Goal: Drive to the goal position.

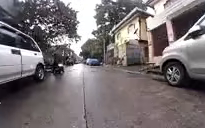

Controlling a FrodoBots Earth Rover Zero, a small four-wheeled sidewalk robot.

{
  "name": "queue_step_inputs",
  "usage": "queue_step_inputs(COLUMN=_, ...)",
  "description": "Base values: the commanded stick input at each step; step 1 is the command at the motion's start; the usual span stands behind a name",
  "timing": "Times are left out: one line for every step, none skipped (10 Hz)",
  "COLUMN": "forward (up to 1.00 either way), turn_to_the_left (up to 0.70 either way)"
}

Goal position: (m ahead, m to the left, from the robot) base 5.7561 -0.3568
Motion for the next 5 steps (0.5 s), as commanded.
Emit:
queue_step_inputs(forward=1.0, turn_to_the_left=0.0)
queue_step_inputs(forward=1.0, turn_to_the_left=0.0)
queue_step_inputs(forward=1.0, turn_to_the_left=0.0)
queue_step_inputs(forward=1.0, turn_to_the_left=0.0)
queue_step_inputs(forward=1.0, turn_to_the_left=0.0)
